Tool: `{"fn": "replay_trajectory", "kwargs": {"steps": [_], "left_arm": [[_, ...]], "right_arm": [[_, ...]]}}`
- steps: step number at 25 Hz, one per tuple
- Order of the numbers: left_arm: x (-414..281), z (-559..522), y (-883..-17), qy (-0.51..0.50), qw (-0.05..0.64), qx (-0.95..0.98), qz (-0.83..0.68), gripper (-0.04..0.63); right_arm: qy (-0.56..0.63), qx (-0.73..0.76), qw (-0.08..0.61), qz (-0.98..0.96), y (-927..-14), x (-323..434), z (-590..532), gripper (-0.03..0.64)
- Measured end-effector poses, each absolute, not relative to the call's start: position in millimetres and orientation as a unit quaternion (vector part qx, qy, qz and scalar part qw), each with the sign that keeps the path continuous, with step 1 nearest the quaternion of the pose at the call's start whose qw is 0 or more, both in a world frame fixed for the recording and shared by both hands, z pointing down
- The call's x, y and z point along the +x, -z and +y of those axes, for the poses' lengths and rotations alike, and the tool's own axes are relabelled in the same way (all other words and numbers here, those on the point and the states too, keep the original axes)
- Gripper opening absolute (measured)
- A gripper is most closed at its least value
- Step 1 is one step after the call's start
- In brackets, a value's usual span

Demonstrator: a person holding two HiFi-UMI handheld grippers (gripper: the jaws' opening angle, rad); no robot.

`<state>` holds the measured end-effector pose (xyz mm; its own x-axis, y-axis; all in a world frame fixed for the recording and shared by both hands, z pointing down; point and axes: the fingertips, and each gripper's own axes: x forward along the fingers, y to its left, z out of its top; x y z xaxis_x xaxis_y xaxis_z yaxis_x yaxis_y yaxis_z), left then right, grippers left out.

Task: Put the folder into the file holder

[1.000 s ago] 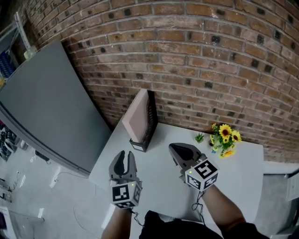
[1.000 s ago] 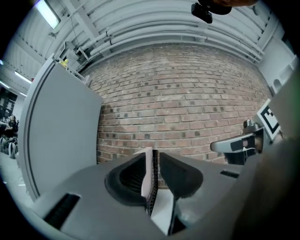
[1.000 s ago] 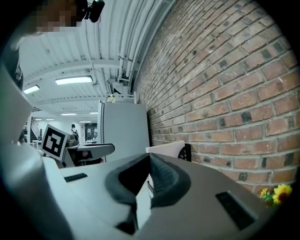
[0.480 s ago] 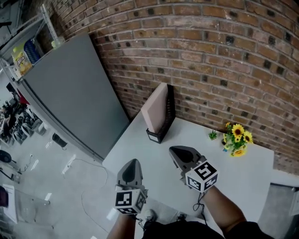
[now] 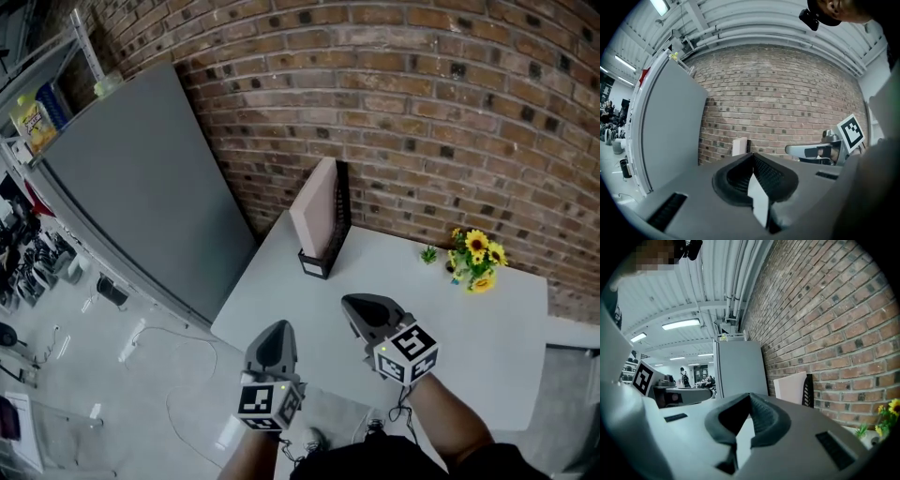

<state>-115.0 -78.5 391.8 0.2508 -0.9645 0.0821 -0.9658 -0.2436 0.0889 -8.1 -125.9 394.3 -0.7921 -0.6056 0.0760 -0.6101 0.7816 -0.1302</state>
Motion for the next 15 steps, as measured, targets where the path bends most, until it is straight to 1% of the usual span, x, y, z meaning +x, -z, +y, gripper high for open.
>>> {"fn": "replay_trajectory", "kwargs": {"steps": [15], "left_arm": [[-129.8,-59.5,-399.7,0.011,0.079,0.853,-0.516,0.008]], "right_arm": [[-0.064,0.43,0.037,-0.9,-396.4,-10.5,-78.0,0.003]]}}
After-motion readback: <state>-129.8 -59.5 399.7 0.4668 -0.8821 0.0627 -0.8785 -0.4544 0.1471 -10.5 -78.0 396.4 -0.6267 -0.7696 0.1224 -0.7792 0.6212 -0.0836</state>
